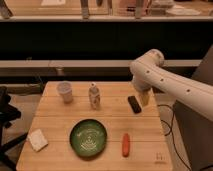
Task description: Knock the bottle over
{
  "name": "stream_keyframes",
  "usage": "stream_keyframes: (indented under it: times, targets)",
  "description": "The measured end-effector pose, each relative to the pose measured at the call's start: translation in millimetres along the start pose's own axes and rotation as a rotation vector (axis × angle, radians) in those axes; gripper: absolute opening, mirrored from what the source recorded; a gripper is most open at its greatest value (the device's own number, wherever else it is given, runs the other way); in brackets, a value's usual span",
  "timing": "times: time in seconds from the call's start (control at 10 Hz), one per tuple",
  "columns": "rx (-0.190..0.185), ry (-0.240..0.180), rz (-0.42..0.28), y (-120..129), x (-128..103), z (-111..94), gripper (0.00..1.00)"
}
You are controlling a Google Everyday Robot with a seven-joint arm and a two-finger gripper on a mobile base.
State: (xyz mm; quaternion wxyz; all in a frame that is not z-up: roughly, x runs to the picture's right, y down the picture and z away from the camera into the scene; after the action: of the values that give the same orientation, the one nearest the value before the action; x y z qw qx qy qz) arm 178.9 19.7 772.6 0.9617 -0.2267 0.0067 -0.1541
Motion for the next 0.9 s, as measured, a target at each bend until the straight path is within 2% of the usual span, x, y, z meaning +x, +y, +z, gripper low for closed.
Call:
stream_keyframes:
  times: [0.4, 0.9]
  targets:
    - [0.003, 0.009, -0.049, -4.7, -4.3, 6.6, 0.8]
    - [0.014, -0.002, -0.091, -25.3, -18.0, 10.4, 0.8]
